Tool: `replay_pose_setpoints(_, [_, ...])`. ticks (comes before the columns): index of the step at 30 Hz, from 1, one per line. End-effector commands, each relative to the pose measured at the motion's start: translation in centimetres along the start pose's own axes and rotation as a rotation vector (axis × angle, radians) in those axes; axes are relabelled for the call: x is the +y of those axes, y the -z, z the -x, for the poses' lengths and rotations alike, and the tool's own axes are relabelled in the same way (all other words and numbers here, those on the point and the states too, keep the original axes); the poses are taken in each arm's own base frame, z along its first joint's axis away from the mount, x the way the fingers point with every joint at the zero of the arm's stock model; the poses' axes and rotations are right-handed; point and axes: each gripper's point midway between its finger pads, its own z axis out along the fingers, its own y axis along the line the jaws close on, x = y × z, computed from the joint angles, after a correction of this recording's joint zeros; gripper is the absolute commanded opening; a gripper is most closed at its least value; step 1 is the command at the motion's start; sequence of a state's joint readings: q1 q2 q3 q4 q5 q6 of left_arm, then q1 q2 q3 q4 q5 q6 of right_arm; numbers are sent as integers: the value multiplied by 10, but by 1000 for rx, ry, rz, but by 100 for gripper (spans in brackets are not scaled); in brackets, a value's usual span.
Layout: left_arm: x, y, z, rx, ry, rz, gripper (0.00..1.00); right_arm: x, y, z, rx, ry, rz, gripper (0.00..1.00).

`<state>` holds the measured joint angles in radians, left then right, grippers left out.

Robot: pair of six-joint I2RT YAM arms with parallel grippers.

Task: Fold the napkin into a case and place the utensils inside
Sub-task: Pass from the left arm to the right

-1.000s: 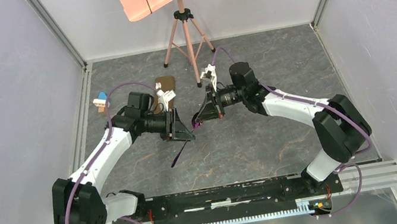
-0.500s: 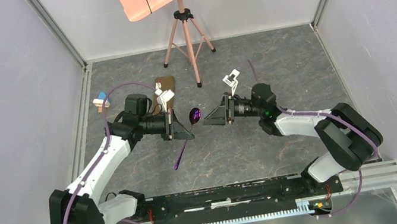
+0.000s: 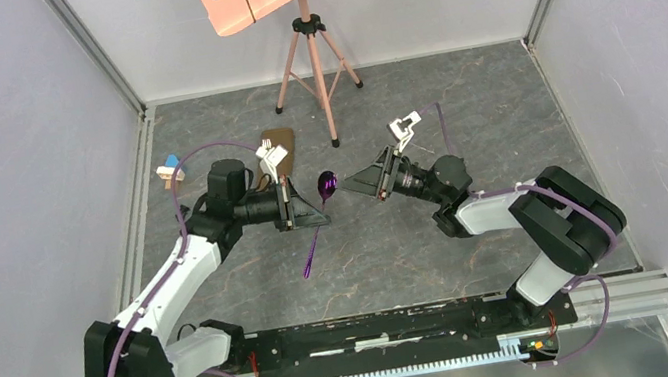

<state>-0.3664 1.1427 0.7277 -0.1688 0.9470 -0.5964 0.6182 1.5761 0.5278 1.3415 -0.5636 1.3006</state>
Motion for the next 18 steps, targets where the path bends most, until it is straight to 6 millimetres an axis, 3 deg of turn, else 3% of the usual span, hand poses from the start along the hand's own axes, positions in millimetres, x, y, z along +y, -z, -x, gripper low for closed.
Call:
replay_pose_setpoints(1, [-19,4,20,-89,-31,-35,2,0,-2,11,-69,15,2,48])
replay_pose_setpoints(8, [-20,2,20,-91,-16,-59,2,-4,-12,6,-59,0,-4,48])
replay_pose_setpoints(18, [-24,2,21,-96,-31,-85,2,-6,-25,5,-61,-16,16,35])
